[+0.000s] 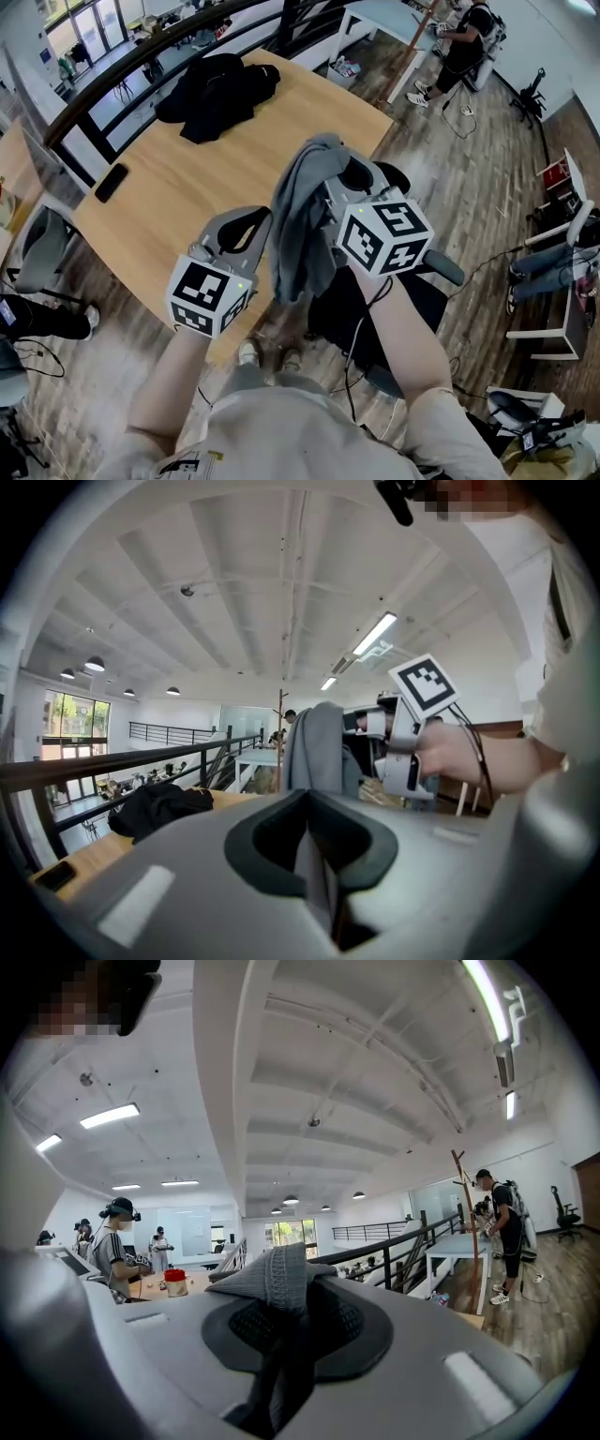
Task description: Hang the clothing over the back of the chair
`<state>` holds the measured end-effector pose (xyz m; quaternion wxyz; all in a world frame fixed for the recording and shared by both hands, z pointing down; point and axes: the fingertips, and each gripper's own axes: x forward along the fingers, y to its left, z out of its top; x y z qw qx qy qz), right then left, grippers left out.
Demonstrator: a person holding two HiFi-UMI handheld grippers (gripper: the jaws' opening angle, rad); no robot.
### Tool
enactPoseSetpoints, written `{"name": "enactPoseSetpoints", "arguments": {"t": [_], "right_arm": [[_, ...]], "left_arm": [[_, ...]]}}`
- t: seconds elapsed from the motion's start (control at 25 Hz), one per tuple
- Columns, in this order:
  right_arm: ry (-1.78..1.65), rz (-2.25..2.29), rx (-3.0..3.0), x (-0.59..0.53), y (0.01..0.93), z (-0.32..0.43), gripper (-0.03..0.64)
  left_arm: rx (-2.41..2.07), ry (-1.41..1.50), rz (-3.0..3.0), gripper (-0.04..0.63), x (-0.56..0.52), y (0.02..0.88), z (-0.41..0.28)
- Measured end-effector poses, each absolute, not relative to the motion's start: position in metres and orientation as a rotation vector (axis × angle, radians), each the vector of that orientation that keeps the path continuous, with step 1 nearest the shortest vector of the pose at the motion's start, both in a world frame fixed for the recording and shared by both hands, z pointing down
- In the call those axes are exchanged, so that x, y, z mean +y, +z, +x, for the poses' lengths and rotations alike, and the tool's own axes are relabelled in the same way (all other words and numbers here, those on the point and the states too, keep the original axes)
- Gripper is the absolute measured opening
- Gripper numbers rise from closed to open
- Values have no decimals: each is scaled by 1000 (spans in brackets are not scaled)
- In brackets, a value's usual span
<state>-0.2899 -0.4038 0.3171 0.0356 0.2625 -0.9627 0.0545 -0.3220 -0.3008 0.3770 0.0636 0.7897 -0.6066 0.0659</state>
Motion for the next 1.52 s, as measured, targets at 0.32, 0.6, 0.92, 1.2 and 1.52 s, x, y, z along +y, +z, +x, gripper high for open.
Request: {"name": "enactPoseSetpoints", "arguments": {"t": [0.32, 0.6, 0.92, 1.2, 1.52], "right_arm": [[265, 952, -2977, -445, 303, -259, 66], [194, 1138, -3044, -471, 244, -202, 66], [207, 1311, -3028, -466, 226, -111, 66], [207, 1425, -2938, -445, 256, -40, 67], [227, 1504, -2838, -433, 293, 9, 67]], "left_arm": [[-1779, 220, 2395, 2, -316, 387, -311], [-1725, 226, 2449, 2, -330, 383, -285], [-1645, 261, 2529, 2, -341, 376, -236], [-1542, 266, 2607, 2, -346, 379, -180], [-1477, 337, 2648, 2, -339, 392, -131]]}}
